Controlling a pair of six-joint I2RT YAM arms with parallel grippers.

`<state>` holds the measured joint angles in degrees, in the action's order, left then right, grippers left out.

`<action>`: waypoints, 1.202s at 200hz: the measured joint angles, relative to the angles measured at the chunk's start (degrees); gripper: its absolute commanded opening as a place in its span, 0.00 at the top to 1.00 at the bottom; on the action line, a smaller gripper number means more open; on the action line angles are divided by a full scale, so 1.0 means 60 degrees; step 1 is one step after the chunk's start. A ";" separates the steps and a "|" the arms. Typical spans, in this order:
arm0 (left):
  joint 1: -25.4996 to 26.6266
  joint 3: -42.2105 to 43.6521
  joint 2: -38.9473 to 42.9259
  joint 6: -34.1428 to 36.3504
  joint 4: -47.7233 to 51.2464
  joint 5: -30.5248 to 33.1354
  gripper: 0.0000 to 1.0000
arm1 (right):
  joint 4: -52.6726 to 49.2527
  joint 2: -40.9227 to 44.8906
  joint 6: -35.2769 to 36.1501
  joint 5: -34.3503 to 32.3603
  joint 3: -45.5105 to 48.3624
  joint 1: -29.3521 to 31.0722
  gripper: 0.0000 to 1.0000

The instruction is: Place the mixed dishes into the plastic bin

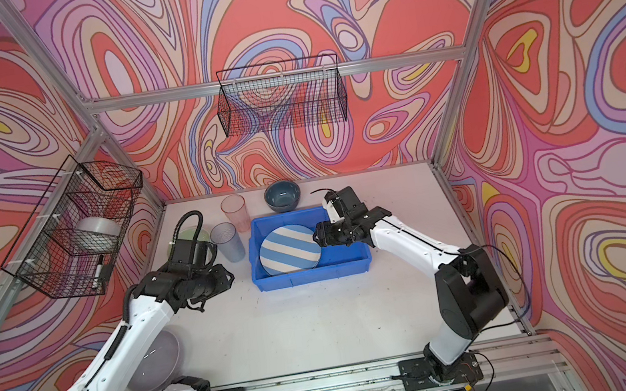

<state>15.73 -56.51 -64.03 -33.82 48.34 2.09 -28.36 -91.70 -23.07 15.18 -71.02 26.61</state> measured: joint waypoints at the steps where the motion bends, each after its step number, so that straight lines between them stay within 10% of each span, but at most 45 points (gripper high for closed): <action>1: 0.0000 0.0000 0.0033 -0.0011 0.0025 0.0022 0.28 | 0.0000 0.0025 0.0007 0.0000 0.0018 0.0000 0.39; 55: -0.0273 0.0499 0.1300 -0.1406 0.1297 0.1453 0.15 | 0.0000 0.0528 0.0197 0.0138 0.0543 0.0000 0.38; 142: -0.3089 0.0965 0.1107 -0.1483 0.2025 0.1384 0.30 | 0.0310 0.0918 0.0477 0.0539 0.1344 0.0000 0.37; 240: -0.3257 0.1898 0.0357 -0.2138 0.1563 0.1774 0.38 | 0.0849 0.0889 0.0259 0.1344 0.1464 0.0000 0.37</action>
<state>-3.81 -45.12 -61.89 -46.65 57.71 12.73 -23.27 -86.37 -21.52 23.24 -62.24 26.61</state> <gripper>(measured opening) 0.622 0.631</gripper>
